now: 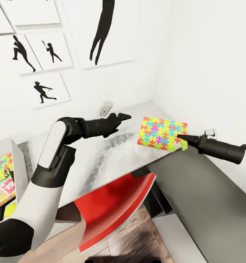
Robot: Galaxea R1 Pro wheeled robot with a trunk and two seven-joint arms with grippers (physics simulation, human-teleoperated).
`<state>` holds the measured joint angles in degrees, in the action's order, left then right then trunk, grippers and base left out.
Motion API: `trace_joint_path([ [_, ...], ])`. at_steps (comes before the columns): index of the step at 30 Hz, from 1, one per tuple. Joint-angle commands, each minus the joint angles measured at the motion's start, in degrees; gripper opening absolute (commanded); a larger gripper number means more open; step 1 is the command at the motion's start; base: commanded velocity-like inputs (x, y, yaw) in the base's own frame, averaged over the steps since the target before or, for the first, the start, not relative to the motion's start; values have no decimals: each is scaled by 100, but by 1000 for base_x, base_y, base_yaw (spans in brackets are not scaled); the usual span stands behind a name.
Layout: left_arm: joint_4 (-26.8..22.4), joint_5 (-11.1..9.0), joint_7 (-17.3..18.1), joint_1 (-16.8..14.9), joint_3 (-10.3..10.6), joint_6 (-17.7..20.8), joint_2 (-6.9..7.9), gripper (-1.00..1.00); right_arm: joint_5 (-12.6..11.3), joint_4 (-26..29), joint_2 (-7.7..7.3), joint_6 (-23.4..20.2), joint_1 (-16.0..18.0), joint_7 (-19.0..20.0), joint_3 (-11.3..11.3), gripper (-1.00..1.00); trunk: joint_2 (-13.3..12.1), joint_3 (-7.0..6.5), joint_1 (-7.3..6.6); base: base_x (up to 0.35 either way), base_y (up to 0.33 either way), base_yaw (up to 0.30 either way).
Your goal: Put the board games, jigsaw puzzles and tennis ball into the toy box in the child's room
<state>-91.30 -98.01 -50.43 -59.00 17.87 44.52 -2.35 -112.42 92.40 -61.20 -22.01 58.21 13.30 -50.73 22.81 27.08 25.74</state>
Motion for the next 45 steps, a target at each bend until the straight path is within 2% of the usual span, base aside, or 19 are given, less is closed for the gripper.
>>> trace_joint_path([
  [1,2,-13,-57,-3,-10,4,-9,100,-39,-3,-5,0,-35,22,-32,-100,11,0,4,0,0,0],
  [7,30,225,75,7,-23,2,-44,100,-30,-3,8,12,-304,52,-33,-100,11,-56,4,0,0,0],
  [15,227,367,470,10,-6,-3,-77,100,-15,-2,40,43,-651,82,-24,-100,11,-132,4,0,0,0],
  [26,303,397,712,25,-10,-6,-74,100,-9,-2,-6,49,-792,170,20,-100,11,-236,4,0,0,0],
  [45,331,403,711,135,-62,-22,2,100,-8,-2,-4,56,-826,292,14,-100,11,-416,4,0,0,0],
])
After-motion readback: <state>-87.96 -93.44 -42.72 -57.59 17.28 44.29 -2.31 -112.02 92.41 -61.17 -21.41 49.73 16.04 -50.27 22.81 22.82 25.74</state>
